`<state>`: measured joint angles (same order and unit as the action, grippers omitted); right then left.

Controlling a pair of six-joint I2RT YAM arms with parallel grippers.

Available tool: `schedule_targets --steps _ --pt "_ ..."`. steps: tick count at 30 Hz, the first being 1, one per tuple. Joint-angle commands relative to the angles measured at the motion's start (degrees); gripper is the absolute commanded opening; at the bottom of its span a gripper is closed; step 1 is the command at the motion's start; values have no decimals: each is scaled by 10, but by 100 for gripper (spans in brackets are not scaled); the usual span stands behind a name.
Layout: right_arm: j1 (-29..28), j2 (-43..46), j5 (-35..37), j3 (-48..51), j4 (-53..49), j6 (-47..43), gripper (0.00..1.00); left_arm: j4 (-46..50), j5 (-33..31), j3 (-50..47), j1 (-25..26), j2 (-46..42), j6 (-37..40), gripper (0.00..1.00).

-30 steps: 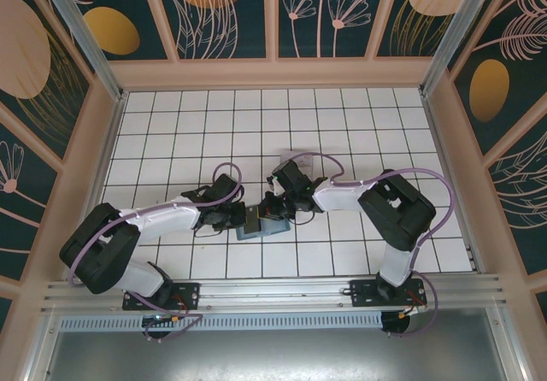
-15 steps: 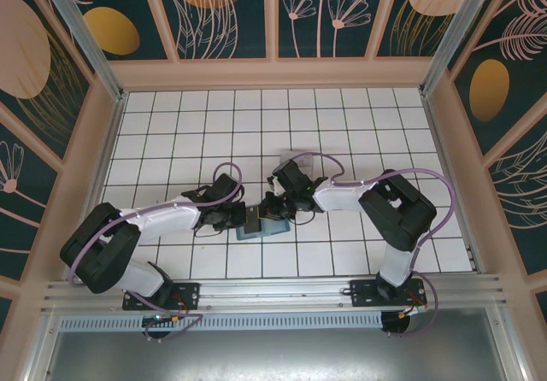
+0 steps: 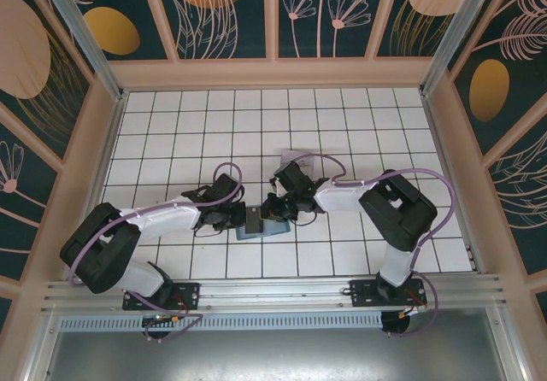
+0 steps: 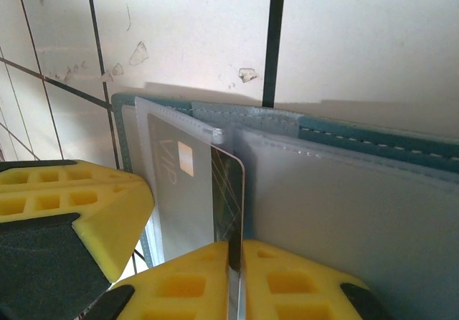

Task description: Take the credit cards out of the card holder

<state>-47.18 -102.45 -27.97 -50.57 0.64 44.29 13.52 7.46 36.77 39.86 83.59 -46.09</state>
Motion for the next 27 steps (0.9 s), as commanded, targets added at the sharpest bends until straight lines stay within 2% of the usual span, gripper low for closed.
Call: schedule_targets --steps 1,9,14,27 --pt "4 16 10 11 -12 8 10 49 -17 -15 -3 21 10 8" --pt "4 27 12 14 -6 11 5 50 -16 -14 -3 21 10 8" --pt "4 25 -6 16 14 14 15 48 -12 -13 -3 25 12 8" --pt "0 -17 -24 15 43 25 19 46 -3 -14 -3 34 16 8"
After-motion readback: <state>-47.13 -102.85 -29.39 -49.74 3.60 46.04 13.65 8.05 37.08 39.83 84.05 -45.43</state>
